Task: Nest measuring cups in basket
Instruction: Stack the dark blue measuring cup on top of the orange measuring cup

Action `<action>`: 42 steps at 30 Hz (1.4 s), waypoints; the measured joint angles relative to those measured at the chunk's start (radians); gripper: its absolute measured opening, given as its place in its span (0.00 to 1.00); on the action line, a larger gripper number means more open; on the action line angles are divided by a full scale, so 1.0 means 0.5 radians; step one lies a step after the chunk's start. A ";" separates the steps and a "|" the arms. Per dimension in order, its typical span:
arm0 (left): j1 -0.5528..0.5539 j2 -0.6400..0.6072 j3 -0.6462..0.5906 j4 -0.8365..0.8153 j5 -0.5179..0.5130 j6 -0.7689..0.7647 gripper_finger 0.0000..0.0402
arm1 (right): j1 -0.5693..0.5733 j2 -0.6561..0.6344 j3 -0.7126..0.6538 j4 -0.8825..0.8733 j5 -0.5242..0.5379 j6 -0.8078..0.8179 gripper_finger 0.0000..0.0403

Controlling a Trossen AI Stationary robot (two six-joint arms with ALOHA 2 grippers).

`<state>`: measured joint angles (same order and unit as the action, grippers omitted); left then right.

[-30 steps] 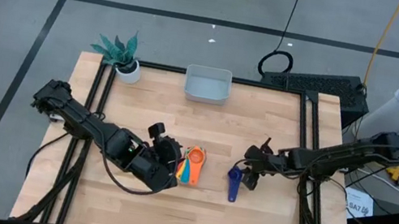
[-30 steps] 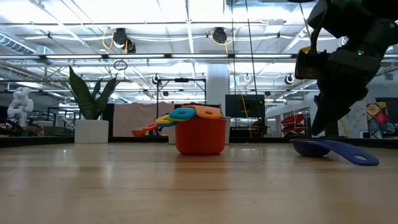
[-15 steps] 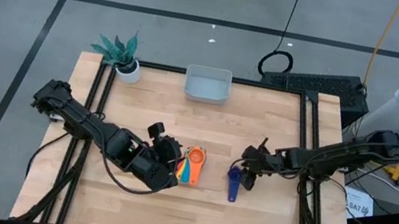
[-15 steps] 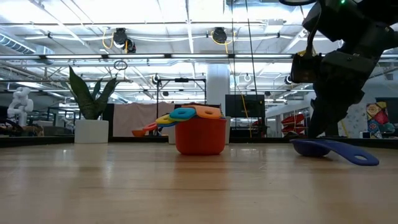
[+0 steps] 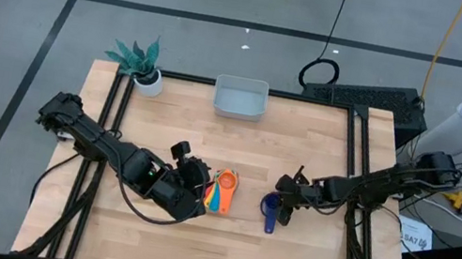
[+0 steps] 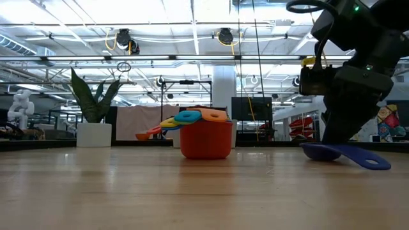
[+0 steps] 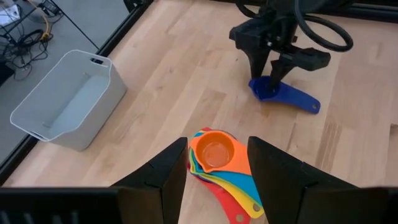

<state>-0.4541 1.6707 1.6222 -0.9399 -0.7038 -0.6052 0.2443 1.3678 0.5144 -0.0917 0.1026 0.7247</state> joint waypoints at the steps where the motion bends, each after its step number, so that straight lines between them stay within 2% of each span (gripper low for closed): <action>1: 0.000 0.000 0.000 -0.001 0.000 0.000 0.43 | 0.000 0.007 0.000 -0.001 0.003 -0.005 0.35; 3: -0.002 0.000 0.000 -0.001 0.000 -0.001 0.43 | -0.001 0.008 0.001 -0.005 0.009 -0.031 0.25; 5: -0.002 0.000 0.000 -0.001 0.000 -0.003 0.43 | -0.002 0.010 0.001 0.002 0.009 -0.073 0.11; 7: -0.002 0.000 0.000 -0.002 0.000 -0.005 0.43 | 0.000 -0.005 0.001 0.031 -0.006 -0.117 0.03; 11: -0.002 0.000 0.000 -0.004 0.000 -0.006 0.43 | -0.004 -0.006 -0.002 0.148 0.008 -0.129 0.01; 18: -0.014 0.001 0.000 -0.123 0.000 -0.077 0.43 | -0.058 -0.047 0.068 0.624 0.188 -0.227 0.00; 26: -0.013 0.001 0.000 -0.268 -0.009 -0.203 0.43 | -0.161 0.040 0.452 0.549 0.202 -0.460 0.00; 34: -0.014 0.001 -0.021 -0.288 -0.014 -0.223 0.43 | -0.239 0.292 0.723 0.445 0.064 -0.533 0.00; 42: -0.040 0.001 -0.142 -0.306 -0.009 -0.343 0.43 | -0.284 0.438 0.796 0.360 0.045 -0.525 0.00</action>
<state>-0.4740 1.6713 1.5512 -1.0930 -0.7084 -0.7766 0.1025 1.5867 0.9122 0.0883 0.1249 0.4623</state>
